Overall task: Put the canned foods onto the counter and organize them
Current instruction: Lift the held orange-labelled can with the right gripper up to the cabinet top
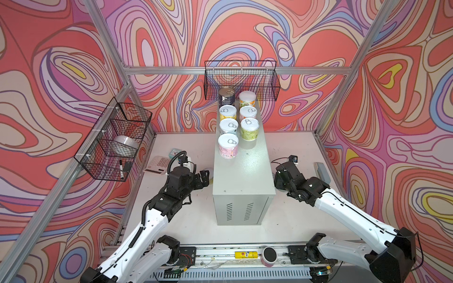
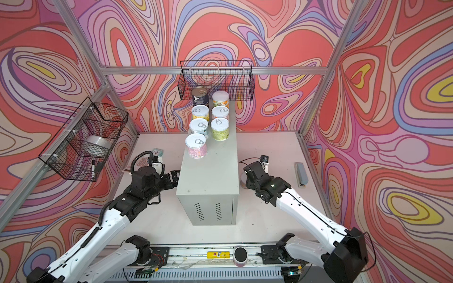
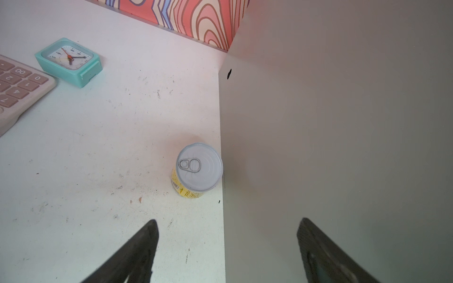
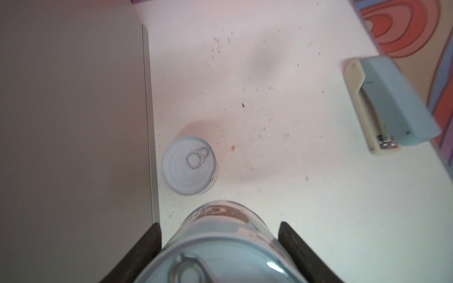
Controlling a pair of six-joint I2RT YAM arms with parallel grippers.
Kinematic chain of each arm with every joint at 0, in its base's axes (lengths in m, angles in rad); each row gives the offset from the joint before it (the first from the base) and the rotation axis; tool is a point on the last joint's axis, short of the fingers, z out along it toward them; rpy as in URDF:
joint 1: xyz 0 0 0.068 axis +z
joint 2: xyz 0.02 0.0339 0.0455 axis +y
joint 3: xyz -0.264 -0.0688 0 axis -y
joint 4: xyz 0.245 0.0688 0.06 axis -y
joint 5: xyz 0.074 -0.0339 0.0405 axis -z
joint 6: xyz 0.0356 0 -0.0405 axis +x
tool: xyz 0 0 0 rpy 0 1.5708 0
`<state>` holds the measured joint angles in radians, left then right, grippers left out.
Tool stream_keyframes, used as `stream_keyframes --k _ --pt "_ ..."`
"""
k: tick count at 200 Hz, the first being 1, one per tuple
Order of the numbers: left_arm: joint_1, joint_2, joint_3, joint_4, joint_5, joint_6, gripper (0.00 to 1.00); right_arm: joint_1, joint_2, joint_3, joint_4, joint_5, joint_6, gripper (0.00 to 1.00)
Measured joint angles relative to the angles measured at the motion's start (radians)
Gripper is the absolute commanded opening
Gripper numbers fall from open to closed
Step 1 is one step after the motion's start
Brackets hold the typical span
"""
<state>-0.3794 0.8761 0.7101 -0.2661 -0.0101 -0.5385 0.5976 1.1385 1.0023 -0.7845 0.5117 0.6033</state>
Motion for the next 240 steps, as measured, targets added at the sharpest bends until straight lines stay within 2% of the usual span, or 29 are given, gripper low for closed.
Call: stream_keyframes --k 72,117,181,204,240 --pt "0.008 -0.029 0.034 -0.042 -0.025 0.015 0.89 -0.003 0.028 0.357 -0.173 0.145 -0.194 0.00" --pt "0.013 -0.032 0.055 -0.052 -0.034 0.023 0.89 -0.004 0.055 0.572 -0.233 0.143 -0.295 0.00" --pt "0.014 -0.020 0.068 -0.053 -0.028 0.023 0.89 -0.007 0.288 1.062 -0.402 -0.107 -0.374 0.00" --pt "0.014 -0.016 0.069 -0.053 -0.021 0.022 0.88 -0.007 0.337 1.120 -0.443 -0.206 -0.377 0.00" --pt "0.014 -0.008 0.073 -0.053 -0.013 0.022 0.88 -0.003 0.366 1.120 -0.461 -0.312 -0.374 0.00"
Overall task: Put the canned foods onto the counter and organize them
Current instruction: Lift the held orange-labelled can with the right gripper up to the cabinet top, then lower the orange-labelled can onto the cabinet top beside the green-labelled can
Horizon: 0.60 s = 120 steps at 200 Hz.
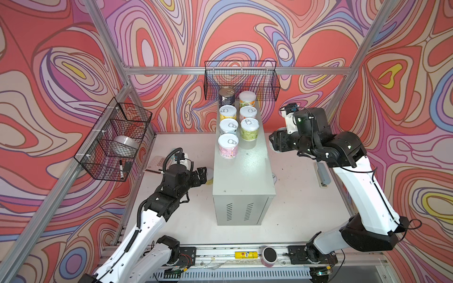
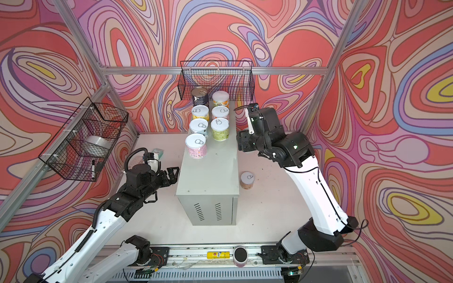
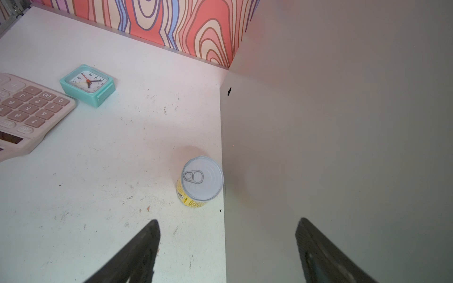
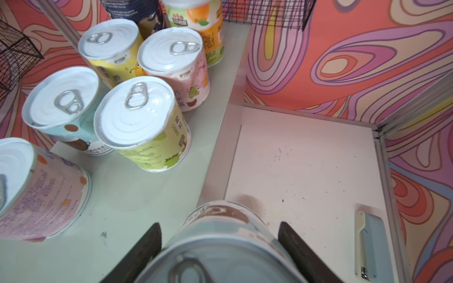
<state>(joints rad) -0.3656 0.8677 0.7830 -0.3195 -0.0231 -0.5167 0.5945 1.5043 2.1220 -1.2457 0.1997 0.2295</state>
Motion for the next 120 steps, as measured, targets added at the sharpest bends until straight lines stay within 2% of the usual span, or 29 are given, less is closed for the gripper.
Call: stream_keyframes --k 24,71,120 --pt "0.000 0.004 0.005 0.000 0.000 0.000 0.88 0.024 0.011 0.006 -0.003 -0.033 0.000 0.00" --pt "0.000 0.006 0.009 0.000 0.000 0.000 0.88 0.159 0.082 0.066 -0.005 -0.026 0.000 0.00" --pt "0.000 0.007 0.009 0.000 0.000 0.000 0.88 0.202 0.141 0.102 -0.032 0.006 -0.002 0.00"
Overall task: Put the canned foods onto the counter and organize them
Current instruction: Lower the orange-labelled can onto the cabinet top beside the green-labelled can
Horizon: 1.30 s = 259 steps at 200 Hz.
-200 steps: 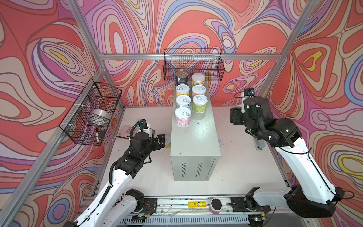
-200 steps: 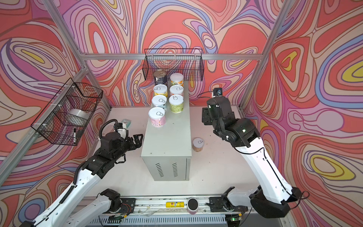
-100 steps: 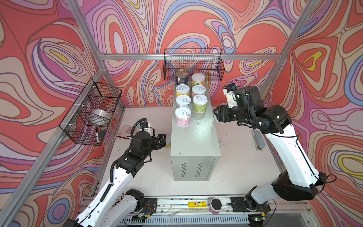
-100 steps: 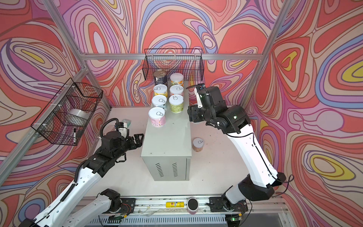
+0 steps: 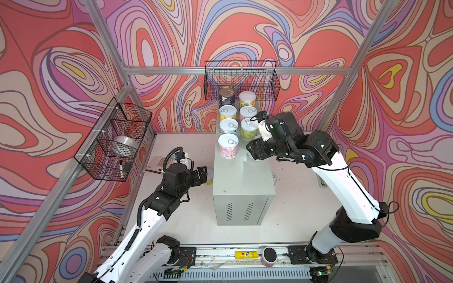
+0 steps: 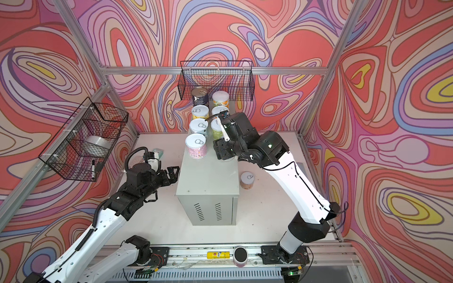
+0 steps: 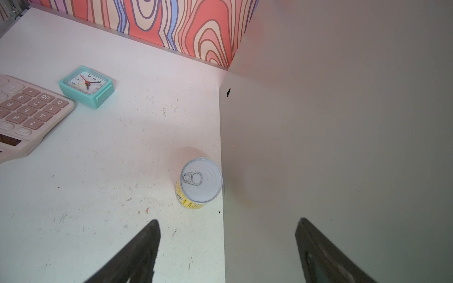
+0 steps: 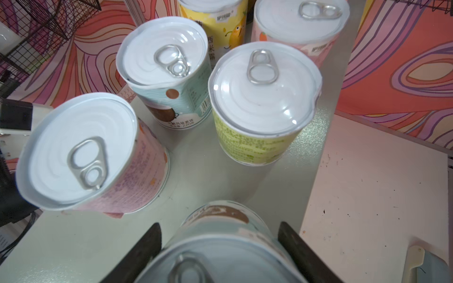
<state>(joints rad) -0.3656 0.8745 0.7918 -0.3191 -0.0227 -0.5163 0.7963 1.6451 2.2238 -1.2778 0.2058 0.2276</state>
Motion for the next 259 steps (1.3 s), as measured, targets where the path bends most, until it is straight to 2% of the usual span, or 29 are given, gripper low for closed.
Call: stream_keyframes --k 22,85,102,145,217,243,259 --pt "0.000 0.000 0.000 0.000 0.000 0.000 0.88 0.019 0.027 0.019 -0.002 0.011 -0.002 0.00" --pt "0.000 0.000 0.000 0.000 -0.001 0.005 0.88 0.025 0.038 0.029 -0.002 0.047 -0.003 0.68" --pt "0.000 0.000 0.000 0.000 -0.002 0.008 0.88 0.025 0.037 0.019 0.010 0.061 -0.004 0.78" --pt "0.000 -0.005 0.000 0.000 -0.004 0.008 0.88 0.025 0.037 -0.020 0.032 0.079 -0.011 0.89" --pt "0.000 -0.025 0.000 -0.001 -0.012 0.012 0.88 0.025 0.003 -0.024 0.080 0.059 -0.013 0.92" --pt "0.000 -0.024 0.010 -0.019 -0.017 0.019 0.88 0.025 -0.040 -0.031 0.105 0.031 -0.013 0.92" --pt "0.000 -0.024 0.035 -0.045 -0.033 0.031 0.88 0.025 -0.106 -0.090 0.156 0.013 -0.014 0.91"
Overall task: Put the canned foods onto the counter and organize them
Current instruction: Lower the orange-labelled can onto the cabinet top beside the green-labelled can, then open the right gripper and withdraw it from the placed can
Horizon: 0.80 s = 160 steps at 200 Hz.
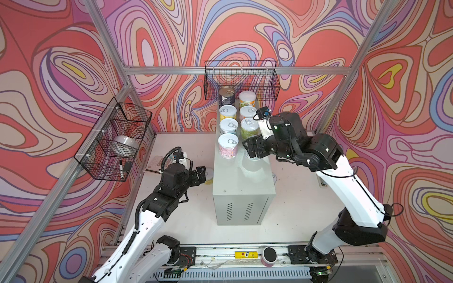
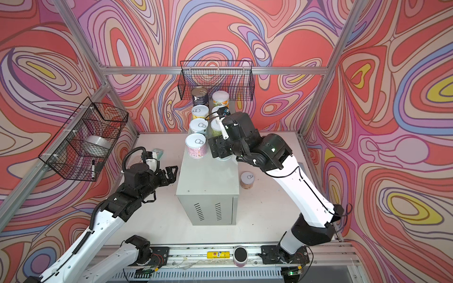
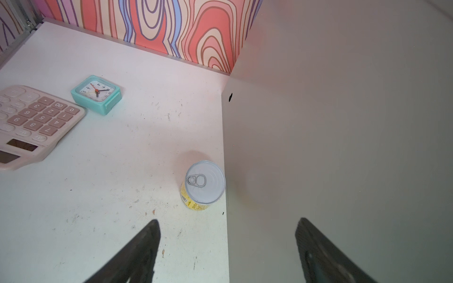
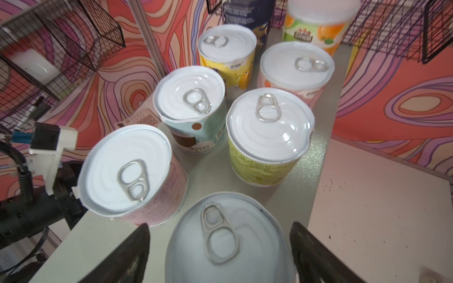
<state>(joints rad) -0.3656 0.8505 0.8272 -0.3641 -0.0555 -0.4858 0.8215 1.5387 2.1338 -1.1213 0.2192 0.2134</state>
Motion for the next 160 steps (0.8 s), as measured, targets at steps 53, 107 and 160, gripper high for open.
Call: stream_keyframes --k 53,107,160 --pt "0.000 -0.021 0.165 -0.082 -0.072 0.063 0.86 0.000 -0.348 -0.364 0.203 -0.035 0.013 0.72" --pt "0.000 -0.014 0.301 -0.098 -0.006 0.093 0.85 0.000 -0.474 -0.640 0.354 -0.023 0.063 0.51" --pt "0.000 0.047 0.306 -0.092 0.052 0.091 0.84 0.000 -0.452 -0.699 0.420 0.003 0.064 0.52"
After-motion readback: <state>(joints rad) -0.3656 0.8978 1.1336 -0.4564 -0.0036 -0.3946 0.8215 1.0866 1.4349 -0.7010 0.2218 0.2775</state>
